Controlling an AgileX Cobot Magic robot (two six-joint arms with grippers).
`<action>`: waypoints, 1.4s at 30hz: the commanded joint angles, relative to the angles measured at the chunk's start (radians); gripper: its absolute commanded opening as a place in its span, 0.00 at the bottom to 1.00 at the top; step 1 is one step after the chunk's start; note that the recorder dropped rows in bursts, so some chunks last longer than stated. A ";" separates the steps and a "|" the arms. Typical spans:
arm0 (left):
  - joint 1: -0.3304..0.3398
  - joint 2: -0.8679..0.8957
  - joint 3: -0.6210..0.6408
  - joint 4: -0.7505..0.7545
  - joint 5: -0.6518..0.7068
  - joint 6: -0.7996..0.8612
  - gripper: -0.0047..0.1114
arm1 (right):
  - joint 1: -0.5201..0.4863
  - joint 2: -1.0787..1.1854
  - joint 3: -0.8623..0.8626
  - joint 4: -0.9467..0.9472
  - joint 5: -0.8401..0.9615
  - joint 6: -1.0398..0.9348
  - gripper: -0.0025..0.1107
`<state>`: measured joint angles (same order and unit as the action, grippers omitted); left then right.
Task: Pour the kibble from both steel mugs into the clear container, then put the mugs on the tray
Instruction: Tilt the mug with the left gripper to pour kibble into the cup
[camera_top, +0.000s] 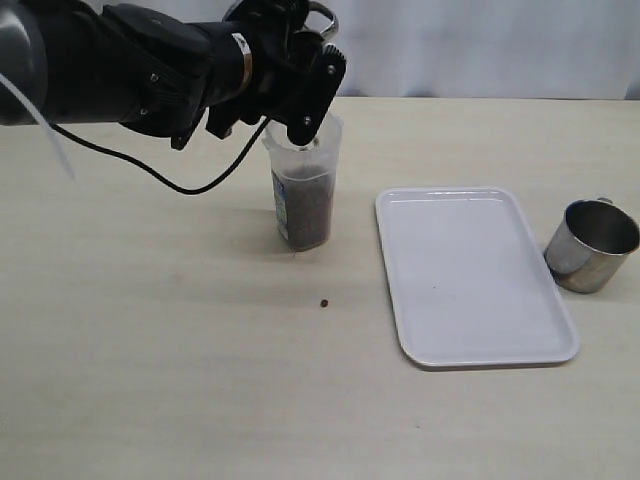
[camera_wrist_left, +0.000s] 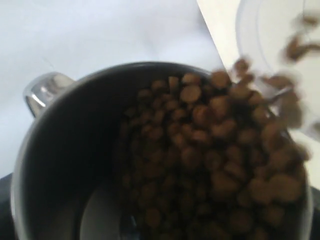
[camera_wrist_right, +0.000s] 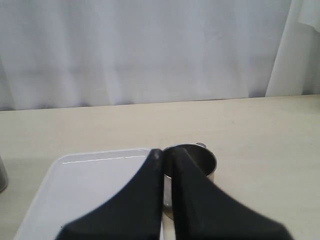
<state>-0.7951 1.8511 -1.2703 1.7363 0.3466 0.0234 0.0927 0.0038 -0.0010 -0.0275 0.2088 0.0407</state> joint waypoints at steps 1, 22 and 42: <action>-0.008 -0.004 -0.012 0.008 0.008 0.022 0.04 | 0.003 -0.004 0.001 -0.006 -0.008 -0.001 0.06; -0.008 0.016 -0.041 0.008 0.021 0.139 0.04 | 0.003 -0.004 0.001 -0.006 -0.008 -0.001 0.06; -0.033 0.016 -0.047 0.008 0.107 0.304 0.04 | 0.003 -0.004 0.001 -0.006 -0.008 -0.001 0.06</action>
<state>-0.8238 1.8703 -1.3069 1.7418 0.4221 0.3068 0.0927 0.0038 -0.0010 -0.0275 0.2088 0.0407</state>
